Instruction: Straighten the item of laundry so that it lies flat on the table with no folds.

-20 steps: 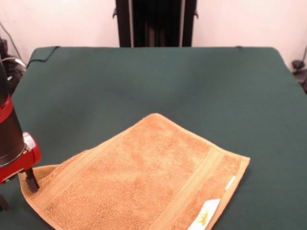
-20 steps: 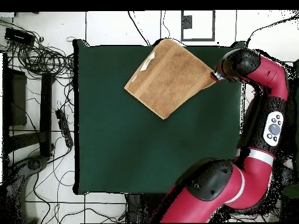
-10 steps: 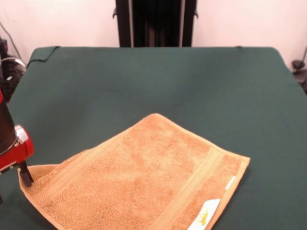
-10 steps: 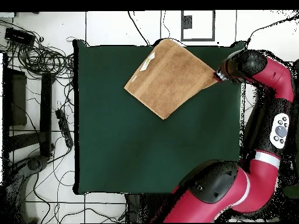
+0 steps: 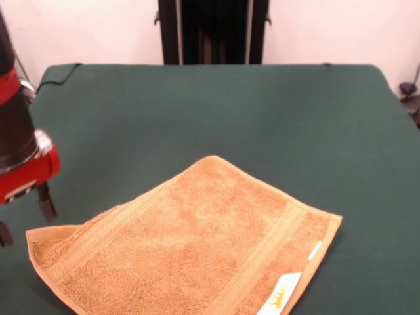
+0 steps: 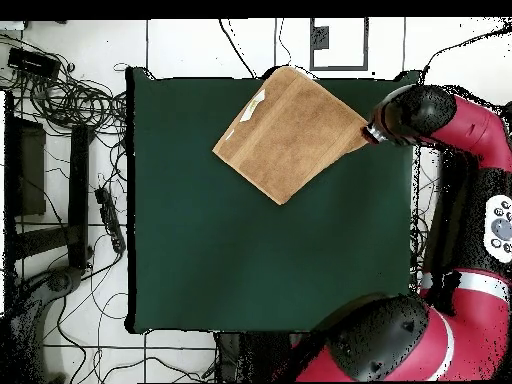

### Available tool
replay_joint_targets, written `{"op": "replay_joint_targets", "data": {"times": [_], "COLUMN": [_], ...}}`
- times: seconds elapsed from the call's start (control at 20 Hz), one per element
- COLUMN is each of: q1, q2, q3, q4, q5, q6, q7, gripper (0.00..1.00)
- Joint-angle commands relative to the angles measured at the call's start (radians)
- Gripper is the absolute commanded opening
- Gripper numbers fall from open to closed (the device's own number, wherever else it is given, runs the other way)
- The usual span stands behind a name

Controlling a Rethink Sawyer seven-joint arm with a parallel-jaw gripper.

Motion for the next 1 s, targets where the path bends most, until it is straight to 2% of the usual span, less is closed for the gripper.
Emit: {"op": "replay_joint_targets", "data": {"times": [0.05,0.45,0.6,0.7,1.0], "q1": [0.083,0.165,0.222,0.246,0.292], "q2": [-0.194,-0.255,-0.275,-0.279,-0.271], "q3": [-0.09,-0.199,-0.28,-0.315,-0.387], "q4": [0.468,0.613,0.674,0.713,0.743], "q5": [0.103,0.223,0.301,0.361,0.462], "q6": [-0.135,-0.22,-0.251,-0.292,-0.381], "q7": [0.622,0.888,1.156,1.296,1.549], "gripper": [1.0,1.0,1.0,1.0,1.0]}}
